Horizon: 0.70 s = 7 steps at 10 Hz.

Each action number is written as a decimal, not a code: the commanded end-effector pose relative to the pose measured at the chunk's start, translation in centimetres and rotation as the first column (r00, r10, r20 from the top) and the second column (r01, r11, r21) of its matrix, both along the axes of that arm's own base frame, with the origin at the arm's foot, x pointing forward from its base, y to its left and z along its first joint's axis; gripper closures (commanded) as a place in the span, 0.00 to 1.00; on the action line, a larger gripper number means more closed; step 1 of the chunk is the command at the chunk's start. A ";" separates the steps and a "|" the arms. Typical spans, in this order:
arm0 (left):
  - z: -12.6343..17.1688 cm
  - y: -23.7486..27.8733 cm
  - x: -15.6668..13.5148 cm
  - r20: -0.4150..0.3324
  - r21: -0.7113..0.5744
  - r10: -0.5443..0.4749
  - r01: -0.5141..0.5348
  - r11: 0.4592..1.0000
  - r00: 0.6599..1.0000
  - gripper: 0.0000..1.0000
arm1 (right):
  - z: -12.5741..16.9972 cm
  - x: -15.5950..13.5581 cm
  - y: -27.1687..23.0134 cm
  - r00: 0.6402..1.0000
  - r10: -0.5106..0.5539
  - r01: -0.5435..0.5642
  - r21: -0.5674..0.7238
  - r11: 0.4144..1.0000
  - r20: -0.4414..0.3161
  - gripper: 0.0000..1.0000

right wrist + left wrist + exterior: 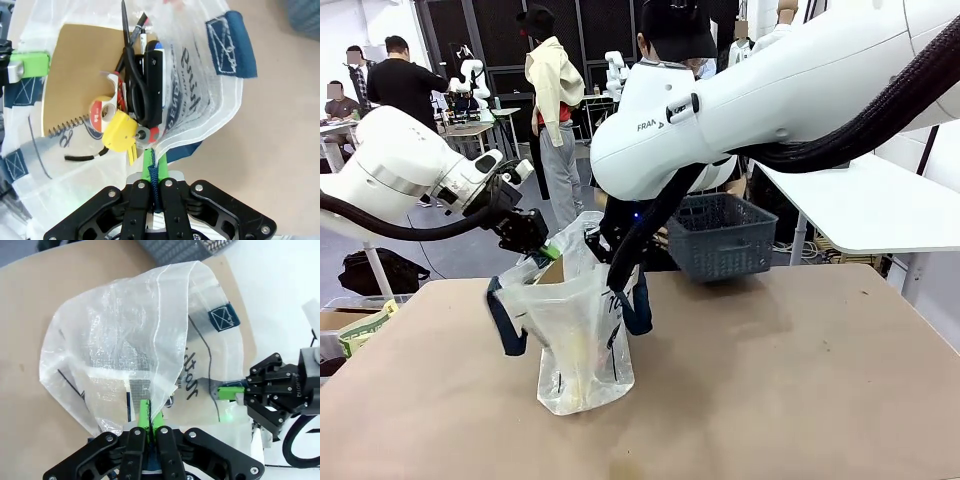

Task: Transfer purchased items from the store into the shopping bag.
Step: Move the Reusable shopping bag to the right side of the table.

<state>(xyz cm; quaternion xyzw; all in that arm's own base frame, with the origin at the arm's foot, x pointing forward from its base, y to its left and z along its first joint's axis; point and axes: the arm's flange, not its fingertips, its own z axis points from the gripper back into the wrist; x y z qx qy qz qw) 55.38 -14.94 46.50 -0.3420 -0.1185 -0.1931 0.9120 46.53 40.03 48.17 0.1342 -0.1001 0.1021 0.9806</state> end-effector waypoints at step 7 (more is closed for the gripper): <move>-1.3 0.0 2.0 -0.096 -0.242 -0.037 0.013 0.970 0.995 1.00 | 0.1 0.0 5.7 0.994 0.063 -0.064 0.012 0.998 0.091 1.00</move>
